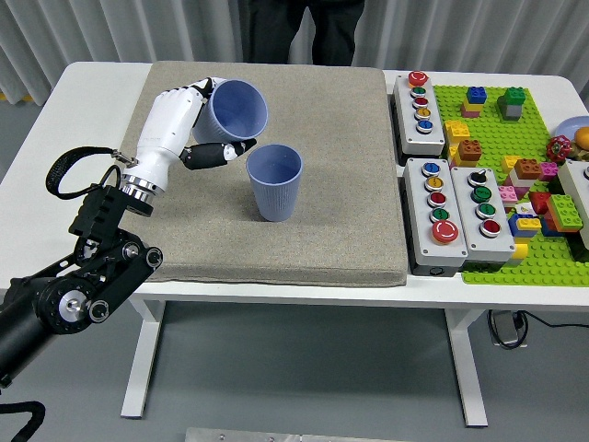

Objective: Pick cup pour cup place

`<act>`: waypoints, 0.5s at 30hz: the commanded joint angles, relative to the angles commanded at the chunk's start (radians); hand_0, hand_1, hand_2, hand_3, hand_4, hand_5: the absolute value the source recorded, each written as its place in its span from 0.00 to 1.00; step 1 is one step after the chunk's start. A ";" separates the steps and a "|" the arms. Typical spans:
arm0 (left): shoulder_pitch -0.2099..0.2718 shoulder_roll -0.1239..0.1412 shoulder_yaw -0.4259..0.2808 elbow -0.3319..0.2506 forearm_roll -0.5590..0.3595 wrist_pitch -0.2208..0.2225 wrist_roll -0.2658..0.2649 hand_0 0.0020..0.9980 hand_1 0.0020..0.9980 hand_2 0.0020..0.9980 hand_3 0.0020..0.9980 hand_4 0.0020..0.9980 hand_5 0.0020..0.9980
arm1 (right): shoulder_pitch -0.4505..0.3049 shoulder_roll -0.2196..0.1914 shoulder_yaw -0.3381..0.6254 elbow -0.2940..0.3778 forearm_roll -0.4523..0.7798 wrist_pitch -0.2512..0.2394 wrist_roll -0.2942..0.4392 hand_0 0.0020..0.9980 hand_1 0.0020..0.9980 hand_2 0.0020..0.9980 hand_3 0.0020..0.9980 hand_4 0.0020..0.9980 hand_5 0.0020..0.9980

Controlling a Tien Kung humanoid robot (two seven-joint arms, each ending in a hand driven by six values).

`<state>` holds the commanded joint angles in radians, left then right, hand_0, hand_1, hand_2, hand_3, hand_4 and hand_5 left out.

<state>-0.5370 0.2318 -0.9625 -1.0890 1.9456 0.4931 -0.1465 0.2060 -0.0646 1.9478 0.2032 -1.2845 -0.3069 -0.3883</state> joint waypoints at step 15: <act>-0.078 0.082 0.093 0.002 0.127 -0.011 0.025 0.39 0.48 0.55 0.54 0.74 0.13 | 0.007 -0.002 -0.010 -0.001 0.018 -0.005 0.003 0.67 0.61 0.55 0.54 0.00 0.15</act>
<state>-0.6148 0.3136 -0.8696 -1.0874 2.0725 0.4817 -0.1217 0.2129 -0.0667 1.9383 0.2024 -1.2669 -0.3115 -0.3851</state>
